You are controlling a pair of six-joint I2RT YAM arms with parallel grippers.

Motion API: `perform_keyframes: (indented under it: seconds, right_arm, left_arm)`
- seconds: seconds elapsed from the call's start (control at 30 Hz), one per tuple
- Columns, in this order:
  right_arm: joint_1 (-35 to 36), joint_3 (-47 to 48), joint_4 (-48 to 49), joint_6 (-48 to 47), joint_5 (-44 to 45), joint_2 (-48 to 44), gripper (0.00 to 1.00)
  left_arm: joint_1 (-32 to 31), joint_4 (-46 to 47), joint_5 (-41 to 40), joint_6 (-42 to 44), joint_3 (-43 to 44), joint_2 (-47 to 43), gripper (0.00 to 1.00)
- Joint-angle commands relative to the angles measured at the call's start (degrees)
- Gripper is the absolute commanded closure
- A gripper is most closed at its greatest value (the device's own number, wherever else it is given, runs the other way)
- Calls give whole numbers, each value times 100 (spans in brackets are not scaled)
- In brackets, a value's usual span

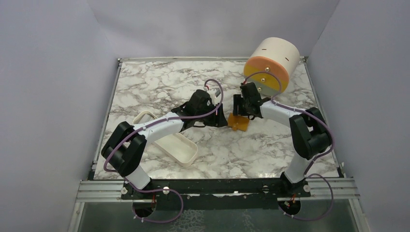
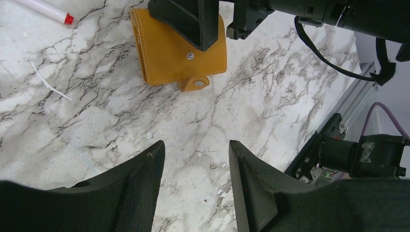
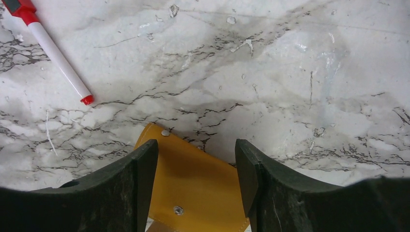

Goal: Put the credit cards into the card holder
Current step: Move the card holder to the center of the board.

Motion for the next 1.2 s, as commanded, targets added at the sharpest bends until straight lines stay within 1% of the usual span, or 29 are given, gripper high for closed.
perform_keyframes:
  seconds: [0.0, 0.17, 0.43, 0.57, 0.73, 0.93, 1.1, 1.17]
  right_arm:
    - [-49, -81, -94, 78, -168, 10, 41]
    - [-51, -556, -208, 357, -455, -328, 41]
    - [-51, -1525, -301, 1035, -1100, -1228, 42]
    - [-51, -1817, -524, 1210, -1067, -1707, 41]
    - [-51, -2061, -809, 1133, -948, -2182, 40]
    - [-51, -2507, -694, 1134, -1379, -2440, 44]
    - [-51, -2991, -322, 1429, -1967, -2821, 50]
    - [-53, -3157, -195, 1567, -2064, -2973, 51]
  left_arm:
    - [-15, 179, -3, -102, -99, 64, 46]
    - [-71, 178, 70, -104, -148, 96, 46]
    - [-193, 206, 61, -238, -239, 106, 44]
    - [-342, 238, 82, -394, -307, 76, 43]
    - [-668, 300, -3, -551, -394, 34, 42]
    - [-962, 329, -142, -615, -388, 249, 42]
    - [-1046, 354, -248, -481, -294, 448, 39]
    - [-1061, 259, -380, -373, -222, 525, 38]
